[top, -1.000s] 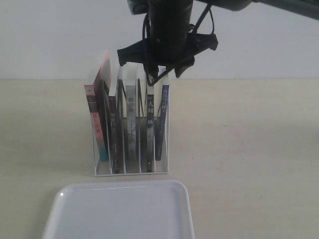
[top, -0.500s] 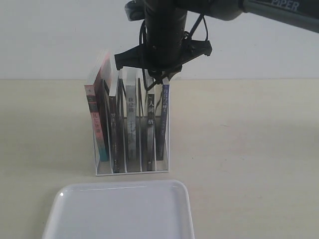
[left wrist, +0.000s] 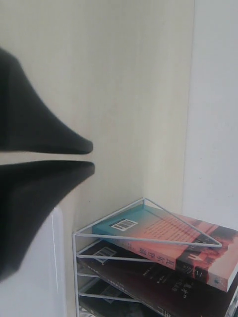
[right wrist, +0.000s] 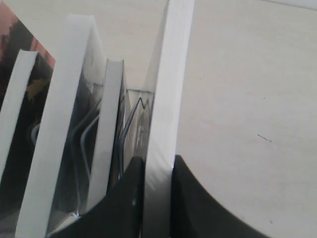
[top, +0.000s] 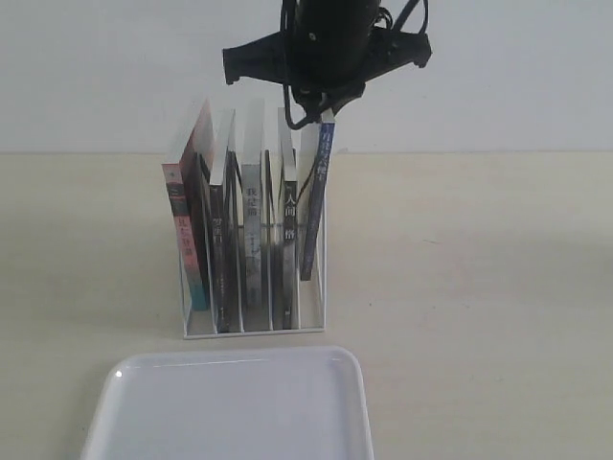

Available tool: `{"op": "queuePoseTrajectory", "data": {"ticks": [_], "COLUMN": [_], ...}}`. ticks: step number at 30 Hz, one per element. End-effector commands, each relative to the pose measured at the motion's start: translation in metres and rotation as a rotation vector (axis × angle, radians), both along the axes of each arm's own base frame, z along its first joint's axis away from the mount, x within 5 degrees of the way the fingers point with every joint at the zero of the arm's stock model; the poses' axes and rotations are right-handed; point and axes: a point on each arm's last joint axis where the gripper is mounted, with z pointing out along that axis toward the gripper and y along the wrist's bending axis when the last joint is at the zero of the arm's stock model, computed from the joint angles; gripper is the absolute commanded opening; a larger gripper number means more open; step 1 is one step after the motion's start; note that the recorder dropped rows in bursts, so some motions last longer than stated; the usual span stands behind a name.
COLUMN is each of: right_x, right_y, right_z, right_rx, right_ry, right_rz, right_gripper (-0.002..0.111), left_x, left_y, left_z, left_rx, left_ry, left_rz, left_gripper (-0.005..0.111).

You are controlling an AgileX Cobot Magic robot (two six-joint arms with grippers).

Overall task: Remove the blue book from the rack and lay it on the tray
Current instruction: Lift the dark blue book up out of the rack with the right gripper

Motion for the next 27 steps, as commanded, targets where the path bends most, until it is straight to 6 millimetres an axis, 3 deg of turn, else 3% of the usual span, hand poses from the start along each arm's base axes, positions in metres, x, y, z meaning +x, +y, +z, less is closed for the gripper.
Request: {"op": "queuePoseTrajectory", "data": {"ticks": [1,9,27], "right_x": [-0.008,-0.033,-0.086], "right_y": [-0.01,-0.032,-0.082], "right_z": [0.027,0.075,0.145], "right_rx": [0.038,0.101,0.184], "right_ry": [-0.061,-0.139,-0.25], "right_rz": [0.002,0.002,-0.006], "right_gripper": [0.0,0.0,0.0], "left_x": [0.0,0.0,0.0], "left_y": [0.0,0.0,0.0], "left_z": [0.002,0.002,0.002], "left_rx": [-0.003,-0.003,-0.003], "left_ry": [-0.011,-0.011,-0.011], "left_rz": [0.004,0.004,0.004], "left_gripper": [0.004,0.004,0.004]}}
